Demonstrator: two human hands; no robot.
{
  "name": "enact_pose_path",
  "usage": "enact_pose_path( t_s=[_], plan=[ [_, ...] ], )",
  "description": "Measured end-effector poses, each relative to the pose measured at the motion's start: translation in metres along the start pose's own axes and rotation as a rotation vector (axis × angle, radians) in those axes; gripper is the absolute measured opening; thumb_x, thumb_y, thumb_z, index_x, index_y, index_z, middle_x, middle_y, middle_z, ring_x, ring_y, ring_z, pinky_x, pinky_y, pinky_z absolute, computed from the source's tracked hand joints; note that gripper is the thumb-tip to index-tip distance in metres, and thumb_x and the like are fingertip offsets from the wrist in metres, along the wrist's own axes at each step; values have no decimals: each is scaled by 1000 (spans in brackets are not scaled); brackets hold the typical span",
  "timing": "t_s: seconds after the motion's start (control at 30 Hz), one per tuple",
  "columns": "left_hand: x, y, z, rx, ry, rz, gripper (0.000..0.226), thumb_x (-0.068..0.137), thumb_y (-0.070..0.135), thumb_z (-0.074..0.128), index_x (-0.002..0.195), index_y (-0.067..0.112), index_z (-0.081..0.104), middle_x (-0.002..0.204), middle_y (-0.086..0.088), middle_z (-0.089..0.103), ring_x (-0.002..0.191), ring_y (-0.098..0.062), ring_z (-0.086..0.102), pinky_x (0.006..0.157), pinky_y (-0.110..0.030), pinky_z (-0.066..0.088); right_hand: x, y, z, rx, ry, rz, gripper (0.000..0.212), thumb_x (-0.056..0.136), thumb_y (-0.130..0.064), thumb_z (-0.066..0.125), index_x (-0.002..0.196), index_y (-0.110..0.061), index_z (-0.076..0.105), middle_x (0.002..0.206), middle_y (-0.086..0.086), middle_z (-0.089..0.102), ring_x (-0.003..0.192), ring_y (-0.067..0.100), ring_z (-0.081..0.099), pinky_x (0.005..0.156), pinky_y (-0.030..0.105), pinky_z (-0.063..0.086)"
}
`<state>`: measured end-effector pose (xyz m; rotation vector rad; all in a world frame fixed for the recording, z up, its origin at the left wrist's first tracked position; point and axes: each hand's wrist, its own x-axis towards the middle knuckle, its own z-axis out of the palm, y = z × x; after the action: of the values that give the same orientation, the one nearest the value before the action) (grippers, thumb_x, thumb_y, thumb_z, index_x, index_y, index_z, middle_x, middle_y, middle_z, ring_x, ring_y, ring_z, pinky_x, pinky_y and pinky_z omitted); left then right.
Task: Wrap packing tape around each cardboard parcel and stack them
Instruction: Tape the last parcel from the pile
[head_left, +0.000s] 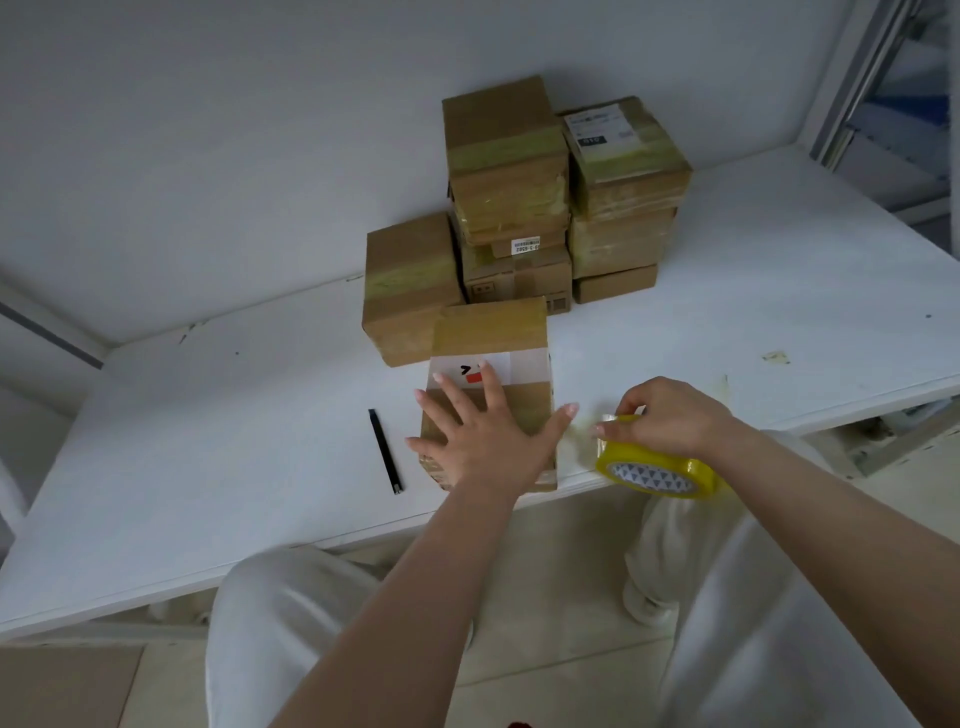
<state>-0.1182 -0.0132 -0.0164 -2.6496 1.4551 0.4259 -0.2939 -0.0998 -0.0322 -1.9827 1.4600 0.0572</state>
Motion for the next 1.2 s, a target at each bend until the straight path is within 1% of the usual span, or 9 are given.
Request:
enact_pose_path(
  t_s=[0.3, 0.47, 0.63, 0.7, 0.77, 0.9, 1.0, 1.1, 1.2],
  plan=[
    [7, 1, 5, 36, -26, 7, 105, 74, 90, 21, 151, 31, -20, 158, -16, -26, 142, -45, -24, 105, -74, 10, -13, 25, -7, 331, -176, -28, 60, 63, -72, 65, 59, -12, 55, 55, -4, 47, 57, 13, 47, 56, 25, 36],
    [9, -20, -7, -100, -3, 23, 102, 74, 86, 37, 152, 38, -8, 162, -6, -15, 147, -37, -14, 108, -70, 13, -19, 17, -23, 490, -143, -83, 68, 61, -78, 66, 63, -12, 56, 57, 0, 54, 58, 14, 54, 61, 23, 41],
    [18, -55, -11, -1090, -82, -9, 100, 65, 72, 68, 150, 43, 24, 159, 6, 21, 145, -24, 24, 108, -47, 39, -27, -27, -53, 595, -165, -266, 45, 66, -58, 68, 60, -16, 54, 57, -3, 50, 60, 12, 50, 68, 25, 38],
    [17, -64, -3, -1445, -150, -59, 76, 79, 51, 71, 146, 36, 37, 146, 3, 48, 127, -21, 52, 85, -32, 55, -28, -51, -63, 602, -121, -326, 42, 64, -56, 68, 67, -14, 63, 62, -3, 60, 61, 10, 58, 68, 25, 45],
    [15, -72, 1, -1549, -171, -66, 51, 91, 44, 60, 139, 35, 47, 131, 0, 62, 111, -22, 64, 83, -39, 57, -27, -72, -65, 590, -98, -374, 55, 58, -59, 69, 79, -8, 71, 75, 8, 70, 70, 13, 65, 74, 33, 52],
    [14, -96, 2, -1565, -239, -70, 37, 98, 48, 43, 129, 34, 56, 119, 0, 70, 95, -14, 71, 73, -35, 58, -23, -111, -55, 553, -136, -426, 77, 57, -67, 67, 94, 1, 72, 92, 18, 73, 80, 28, 70, 81, 38, 54],
    [11, -120, -3, -1398, -103, 0, 52, 90, 59, 53, 138, 40, 47, 137, 3, 58, 107, -10, 60, 85, -34, 47, -16, -140, -44, 512, -111, -447, 105, 52, -83, 64, 97, 12, 63, 87, 30, 66, 70, 26, 63, 75, 36, 51],
    [5, -131, -19, -1200, 70, 335, 76, 90, 24, 67, 152, 25, 23, 140, 23, 40, 116, 17, 47, 78, -8, 47, -12, -159, -37, 443, -96, -460, 115, 45, -89, 62, 100, 13, 61, 88, 32, 63, 67, 30, 60, 73, 39, 51],
    [21, -125, -24, -977, -14, 559, 125, 61, 37, 91, 155, 28, 10, 151, 9, 35, 138, -14, 40, 107, -44, 43, -9, -166, -37, 407, -91, -446, 115, 41, -92, 61, 90, 13, 60, 71, 17, 57, 63, 26, 56, 68, 35, 46]
  ],
)
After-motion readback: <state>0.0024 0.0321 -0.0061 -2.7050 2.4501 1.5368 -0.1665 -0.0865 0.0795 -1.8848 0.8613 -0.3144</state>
